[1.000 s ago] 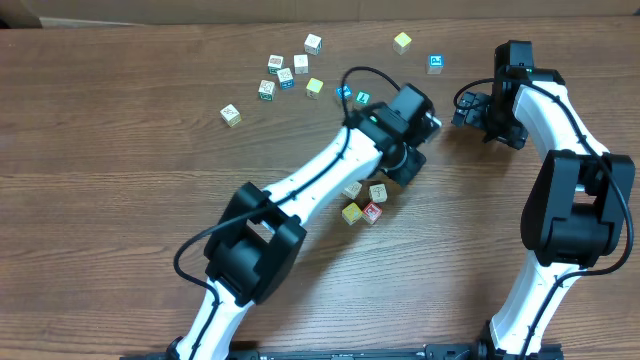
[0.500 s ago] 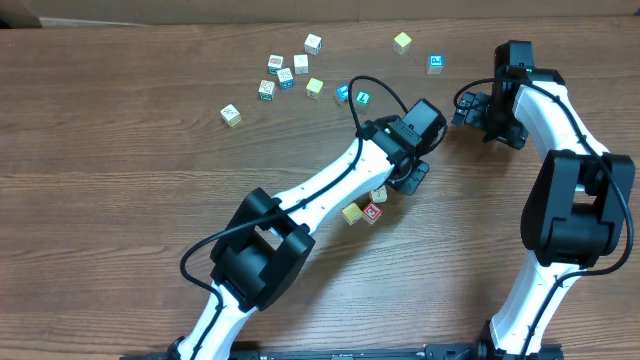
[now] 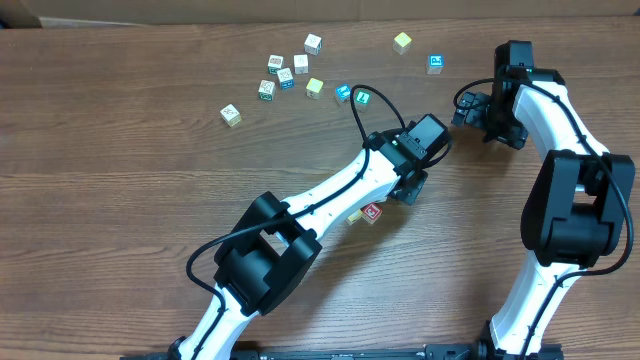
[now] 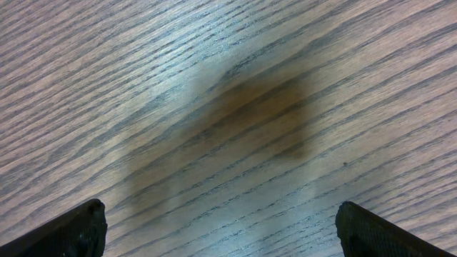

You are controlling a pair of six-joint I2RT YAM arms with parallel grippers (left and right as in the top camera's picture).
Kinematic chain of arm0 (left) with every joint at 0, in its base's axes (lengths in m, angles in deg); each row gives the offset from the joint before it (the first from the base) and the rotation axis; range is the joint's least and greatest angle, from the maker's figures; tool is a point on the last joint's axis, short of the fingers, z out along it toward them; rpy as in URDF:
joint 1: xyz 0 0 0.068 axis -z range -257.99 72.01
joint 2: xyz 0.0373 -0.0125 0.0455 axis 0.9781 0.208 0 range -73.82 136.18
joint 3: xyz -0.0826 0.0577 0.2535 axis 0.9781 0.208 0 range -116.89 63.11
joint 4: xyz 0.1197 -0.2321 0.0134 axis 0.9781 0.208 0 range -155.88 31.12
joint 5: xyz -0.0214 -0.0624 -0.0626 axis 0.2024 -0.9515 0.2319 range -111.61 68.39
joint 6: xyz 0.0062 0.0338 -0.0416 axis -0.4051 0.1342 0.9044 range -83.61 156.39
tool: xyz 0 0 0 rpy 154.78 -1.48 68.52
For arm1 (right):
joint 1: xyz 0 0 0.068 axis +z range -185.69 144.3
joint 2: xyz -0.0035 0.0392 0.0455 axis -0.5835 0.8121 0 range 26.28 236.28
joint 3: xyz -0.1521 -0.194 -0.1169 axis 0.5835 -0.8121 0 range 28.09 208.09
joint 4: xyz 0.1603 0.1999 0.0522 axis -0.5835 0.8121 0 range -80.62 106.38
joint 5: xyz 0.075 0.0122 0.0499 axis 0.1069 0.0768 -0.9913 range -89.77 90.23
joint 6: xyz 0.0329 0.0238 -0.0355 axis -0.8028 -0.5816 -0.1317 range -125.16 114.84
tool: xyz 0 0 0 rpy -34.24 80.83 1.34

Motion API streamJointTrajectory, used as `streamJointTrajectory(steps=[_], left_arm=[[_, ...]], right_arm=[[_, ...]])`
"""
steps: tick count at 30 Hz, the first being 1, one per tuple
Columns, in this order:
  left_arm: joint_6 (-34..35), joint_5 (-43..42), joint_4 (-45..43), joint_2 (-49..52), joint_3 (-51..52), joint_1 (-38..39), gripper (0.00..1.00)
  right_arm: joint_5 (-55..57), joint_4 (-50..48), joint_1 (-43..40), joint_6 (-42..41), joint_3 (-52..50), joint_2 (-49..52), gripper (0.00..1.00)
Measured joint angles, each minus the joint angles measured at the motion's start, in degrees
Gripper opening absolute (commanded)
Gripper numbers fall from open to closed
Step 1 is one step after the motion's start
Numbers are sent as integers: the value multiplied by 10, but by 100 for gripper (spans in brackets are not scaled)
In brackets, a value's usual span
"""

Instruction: Form a circle

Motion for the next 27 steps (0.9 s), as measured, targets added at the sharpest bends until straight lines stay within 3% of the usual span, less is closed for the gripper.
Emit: streamJointTrajectory(steps=[27], left_arm=[[17,30,-17,0,23,0,4]], right_arm=[[0,0,0,0,0,0,100]])
